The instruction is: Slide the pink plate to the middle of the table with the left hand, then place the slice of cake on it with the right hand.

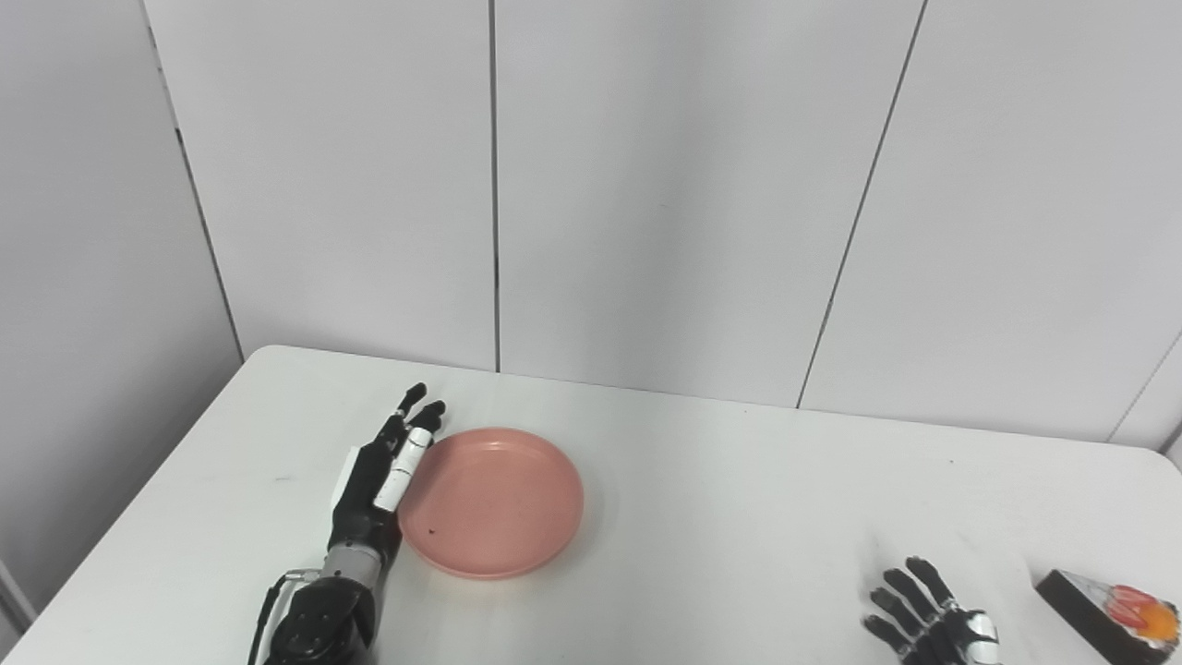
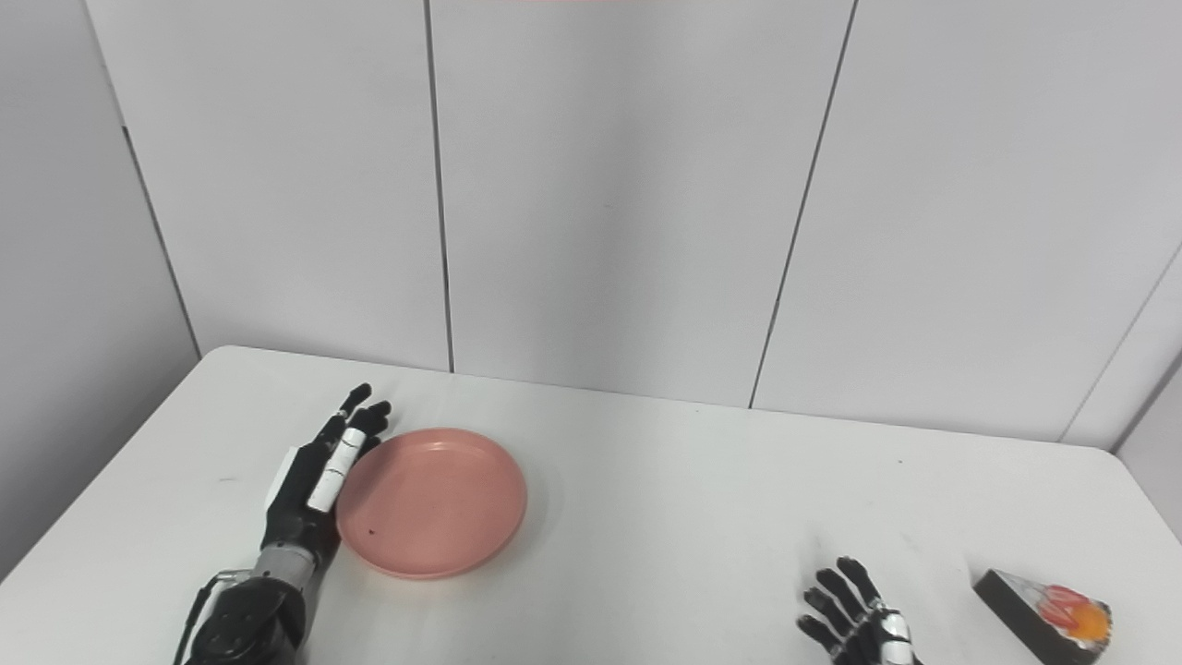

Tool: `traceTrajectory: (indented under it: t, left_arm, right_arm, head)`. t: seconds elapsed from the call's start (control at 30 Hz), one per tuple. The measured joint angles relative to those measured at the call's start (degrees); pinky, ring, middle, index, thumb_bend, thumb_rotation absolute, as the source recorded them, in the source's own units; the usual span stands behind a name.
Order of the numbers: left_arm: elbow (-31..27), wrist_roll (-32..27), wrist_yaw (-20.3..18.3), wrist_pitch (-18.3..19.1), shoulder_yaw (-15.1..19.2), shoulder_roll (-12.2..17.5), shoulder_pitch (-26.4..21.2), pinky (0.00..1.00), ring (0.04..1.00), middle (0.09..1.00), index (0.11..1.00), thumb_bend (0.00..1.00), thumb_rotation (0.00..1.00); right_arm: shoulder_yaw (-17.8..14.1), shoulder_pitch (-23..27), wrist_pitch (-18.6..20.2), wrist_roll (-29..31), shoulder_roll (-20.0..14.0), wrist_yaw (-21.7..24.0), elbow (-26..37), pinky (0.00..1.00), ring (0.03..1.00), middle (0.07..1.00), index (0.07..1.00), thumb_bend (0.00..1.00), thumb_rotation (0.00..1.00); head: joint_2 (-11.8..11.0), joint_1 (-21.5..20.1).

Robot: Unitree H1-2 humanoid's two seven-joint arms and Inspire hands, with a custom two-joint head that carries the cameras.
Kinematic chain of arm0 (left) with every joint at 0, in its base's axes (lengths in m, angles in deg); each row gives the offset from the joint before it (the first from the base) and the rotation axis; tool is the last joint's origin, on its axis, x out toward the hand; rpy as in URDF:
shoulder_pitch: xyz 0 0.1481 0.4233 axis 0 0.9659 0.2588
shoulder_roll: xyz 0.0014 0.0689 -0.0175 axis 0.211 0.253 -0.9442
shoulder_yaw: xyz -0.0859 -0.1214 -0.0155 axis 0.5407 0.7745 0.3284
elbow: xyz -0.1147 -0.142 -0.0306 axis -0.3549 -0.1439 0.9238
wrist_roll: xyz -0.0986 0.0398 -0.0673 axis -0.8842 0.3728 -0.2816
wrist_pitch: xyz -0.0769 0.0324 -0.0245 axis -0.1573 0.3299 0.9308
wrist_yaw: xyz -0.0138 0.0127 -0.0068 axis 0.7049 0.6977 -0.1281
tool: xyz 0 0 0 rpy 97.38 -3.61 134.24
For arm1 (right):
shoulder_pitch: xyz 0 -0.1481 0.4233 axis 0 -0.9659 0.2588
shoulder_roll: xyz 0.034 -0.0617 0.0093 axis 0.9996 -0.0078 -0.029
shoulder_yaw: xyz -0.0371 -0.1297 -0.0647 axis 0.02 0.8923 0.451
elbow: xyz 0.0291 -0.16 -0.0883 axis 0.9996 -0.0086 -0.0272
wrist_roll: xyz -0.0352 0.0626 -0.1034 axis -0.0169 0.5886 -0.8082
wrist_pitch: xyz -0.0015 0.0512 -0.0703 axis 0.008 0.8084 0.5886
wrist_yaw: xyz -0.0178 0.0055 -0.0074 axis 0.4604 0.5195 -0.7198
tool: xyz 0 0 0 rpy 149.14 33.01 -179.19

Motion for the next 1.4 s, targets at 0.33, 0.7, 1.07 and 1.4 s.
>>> traceTrajectory:
  t: [0.33,0.7,1.07,1.4]
  left_arm:
    - [-2.1,2.5,2.6,1.5,-1.8,-3.2,0.5,0.93,0.898,0.873,0.905,0.87,0.84]
    - [-2.8,-1.9,-1.1,3.4,-2.8,-7.9,-0.1,1.00,0.930,0.889,0.898,0.92,0.75]
    - [-2.7,-4.4,-3.7,6.3,-2.1,-8.7,-1.2,1.00,0.960,0.912,0.896,0.87,0.74]
    - [-0.6,-4.8,-4.2,6.4,-1.9,-9.2,-2.8,1.00,0.947,0.895,0.867,0.87,0.71]
  right_arm:
    - [1.5,-0.4,0.0,-0.8,2.1,-1.1,0.9,0.80,0.829,0.846,0.867,0.73,0.94]
    - [4.1,-1.7,0.6,-4.6,5.7,-4.6,3.1,0.75,0.792,0.816,0.835,0.77,0.90]
    - [6.5,-1.9,1.8,-9.0,8.0,-7.4,4.0,0.76,0.805,0.838,0.861,0.82,0.92]
    - [7.2,-1.7,2.9,-10.0,8.4,-7.9,4.3,0.75,0.801,0.837,0.862,0.79,0.93]
  head:
    - [0.8,-6.1]
    - [2.5,-19.0]
    - [3.4,-24.7]
    - [4.0,-26.8]
